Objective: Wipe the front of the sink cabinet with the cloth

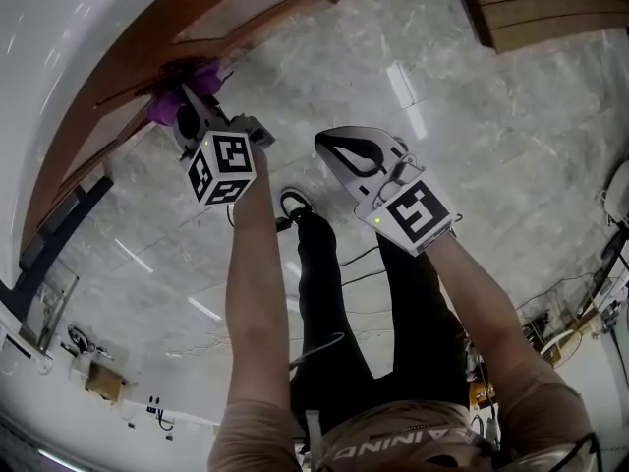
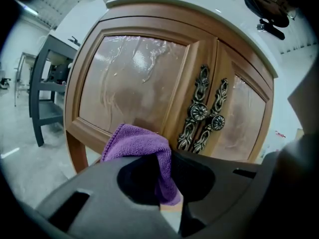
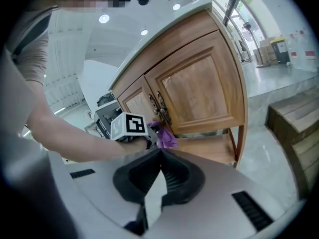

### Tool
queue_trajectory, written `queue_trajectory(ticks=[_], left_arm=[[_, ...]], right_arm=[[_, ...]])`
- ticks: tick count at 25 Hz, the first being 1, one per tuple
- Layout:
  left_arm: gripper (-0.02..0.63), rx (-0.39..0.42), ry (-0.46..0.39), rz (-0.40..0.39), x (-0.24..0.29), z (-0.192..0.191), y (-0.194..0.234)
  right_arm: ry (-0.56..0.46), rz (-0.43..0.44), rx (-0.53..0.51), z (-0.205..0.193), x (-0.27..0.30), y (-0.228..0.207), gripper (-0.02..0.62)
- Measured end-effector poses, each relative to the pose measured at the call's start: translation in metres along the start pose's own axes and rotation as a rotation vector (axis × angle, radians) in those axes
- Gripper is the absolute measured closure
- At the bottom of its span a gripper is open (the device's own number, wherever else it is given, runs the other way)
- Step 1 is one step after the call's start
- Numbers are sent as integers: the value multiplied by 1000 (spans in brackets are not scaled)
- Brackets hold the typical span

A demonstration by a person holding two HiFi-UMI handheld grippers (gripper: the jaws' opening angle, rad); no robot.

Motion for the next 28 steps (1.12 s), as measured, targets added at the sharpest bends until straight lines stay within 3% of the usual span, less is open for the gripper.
queue_trajectory(ticks=[3, 8, 12, 15, 20, 23, 28], left_arm=[[568, 11, 3, -12, -6, -6, -25], [568, 36, -11, -122, 0, -9, -86], [568, -4, -18, -95, 9, -11, -117], [568, 50, 7, -158, 11, -20, -144], [568, 75, 51, -244, 19, -42, -195], [568, 27, 67, -251, 24, -56, -218], [568, 23, 88, -270, 26, -73, -244]], right_arm=[[-4, -4, 15, 7, -11, -17, 584], [-19, -14, 30, 22, -21, -40, 584], [-32, -35, 62, 27, -35, -59, 584], [-34, -52, 78, 29, -46, -74, 584], [-52, -97, 74, 41, -60, -101, 584], [-91, -134, 84, 52, -70, -120, 584], [-136, -159, 74, 62, -85, -145, 584]])
Point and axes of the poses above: the fingertips, and each gripper's own axes: x forward along the fingers, y to its left, z out of its top, the point moved 9 cm from there along -x, backward along the fingers, and after that the axes turned 8 degrees about -y, right-handed, at the moved point
